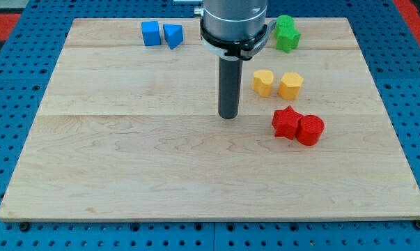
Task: Push green star towards the top center
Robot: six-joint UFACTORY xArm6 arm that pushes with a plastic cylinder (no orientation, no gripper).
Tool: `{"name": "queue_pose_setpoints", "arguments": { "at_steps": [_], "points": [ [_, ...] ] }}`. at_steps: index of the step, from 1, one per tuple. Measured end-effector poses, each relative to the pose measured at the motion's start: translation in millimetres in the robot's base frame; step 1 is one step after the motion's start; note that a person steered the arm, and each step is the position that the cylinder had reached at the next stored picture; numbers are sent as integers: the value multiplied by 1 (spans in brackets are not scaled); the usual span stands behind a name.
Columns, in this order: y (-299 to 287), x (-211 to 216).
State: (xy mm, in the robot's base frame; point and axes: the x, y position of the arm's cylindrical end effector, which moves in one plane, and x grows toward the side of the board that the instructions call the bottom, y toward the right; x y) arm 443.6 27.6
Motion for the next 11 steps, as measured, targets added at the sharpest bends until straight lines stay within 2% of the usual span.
{"name": "queue_pose_setpoints", "arguments": {
  "at_steps": [2, 3, 4, 5, 7, 8, 11],
  "points": [
    [-8, -23],
    [-5, -60],
    [15, -120],
    [72, -138],
    [185, -150],
    [196, -184],
    [78, -183]
  ]
}}
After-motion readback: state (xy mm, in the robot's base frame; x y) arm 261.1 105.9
